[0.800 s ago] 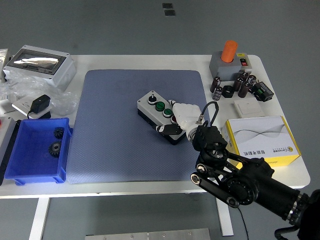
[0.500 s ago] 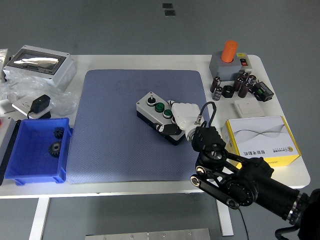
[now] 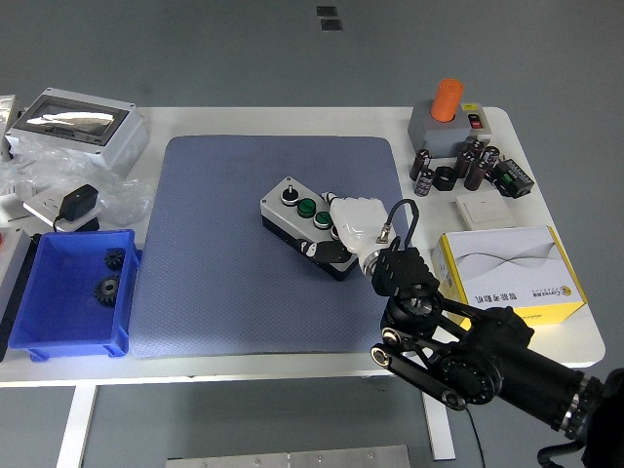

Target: Pick up the button,place it on the desk,press the button,press the button

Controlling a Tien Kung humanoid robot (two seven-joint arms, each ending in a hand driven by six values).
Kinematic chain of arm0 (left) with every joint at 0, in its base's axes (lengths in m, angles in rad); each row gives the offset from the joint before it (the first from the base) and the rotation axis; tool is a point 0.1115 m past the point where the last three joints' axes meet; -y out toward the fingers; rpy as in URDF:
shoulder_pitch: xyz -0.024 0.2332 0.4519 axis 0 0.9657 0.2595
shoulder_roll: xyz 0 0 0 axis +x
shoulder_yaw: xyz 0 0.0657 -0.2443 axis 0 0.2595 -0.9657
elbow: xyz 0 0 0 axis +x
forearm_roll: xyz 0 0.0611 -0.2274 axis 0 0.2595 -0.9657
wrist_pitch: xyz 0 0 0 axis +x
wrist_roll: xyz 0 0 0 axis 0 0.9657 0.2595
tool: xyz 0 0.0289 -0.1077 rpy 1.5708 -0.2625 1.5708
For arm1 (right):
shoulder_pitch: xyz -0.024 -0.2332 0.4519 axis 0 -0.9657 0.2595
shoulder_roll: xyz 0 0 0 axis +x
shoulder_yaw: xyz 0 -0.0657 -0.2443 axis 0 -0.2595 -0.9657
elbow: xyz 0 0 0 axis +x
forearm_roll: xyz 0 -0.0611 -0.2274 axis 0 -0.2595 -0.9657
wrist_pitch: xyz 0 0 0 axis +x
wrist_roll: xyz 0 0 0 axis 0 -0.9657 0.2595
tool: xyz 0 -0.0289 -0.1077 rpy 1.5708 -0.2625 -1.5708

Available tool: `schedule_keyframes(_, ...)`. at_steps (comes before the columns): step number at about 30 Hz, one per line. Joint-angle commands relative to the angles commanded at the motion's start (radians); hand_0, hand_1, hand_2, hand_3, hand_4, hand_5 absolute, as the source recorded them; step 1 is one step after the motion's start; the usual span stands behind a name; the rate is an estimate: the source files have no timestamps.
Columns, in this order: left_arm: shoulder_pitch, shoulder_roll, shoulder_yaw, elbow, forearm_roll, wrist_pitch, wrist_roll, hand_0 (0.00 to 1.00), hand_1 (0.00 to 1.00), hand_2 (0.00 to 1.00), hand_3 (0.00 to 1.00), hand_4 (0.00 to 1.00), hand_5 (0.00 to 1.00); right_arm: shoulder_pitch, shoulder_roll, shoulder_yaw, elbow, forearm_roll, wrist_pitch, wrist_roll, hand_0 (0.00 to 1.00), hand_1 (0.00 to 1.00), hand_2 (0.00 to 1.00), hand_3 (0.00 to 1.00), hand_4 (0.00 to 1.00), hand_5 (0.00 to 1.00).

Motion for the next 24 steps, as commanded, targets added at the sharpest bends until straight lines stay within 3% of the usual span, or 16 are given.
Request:
schedule_keyframes(8, 0.001, -0.001, 0.005, 0.000, -0.007, 0.005, 0.001, 0.652, 0.615, 0.620, 0.749, 0.898, 0.547, 0.027, -0.048, -0.019, 0.033, 0.035, -0.038, 0.168, 0.048, 0.273, 0.377, 0.482, 0.225, 0.002)
schedule_keyframes(15, 0.003, -0.003, 0.009, -0.001, -0.008, 0.007, 0.003, 0.651, 0.615, 0.620, 0.749, 0.897, 0.546, 0.074, -0.115, -0.109, 0.101, 0.059, -0.001, 0.365, 0.068, 0.283, 0.390, 0.488, 0.204, 0.002)
schedule_keyframes(24, 0.001, -0.008, 0.012, -0.002, -0.006, 0.005, 0.003, 0.651, 0.616, 0.620, 0.748, 0.894, 0.544, 0.081, -0.094, -0.154, 0.030, 0.054, -0.015, 0.527, 0.092, 0.290, 0.389, 0.488, 0.191, 0.002)
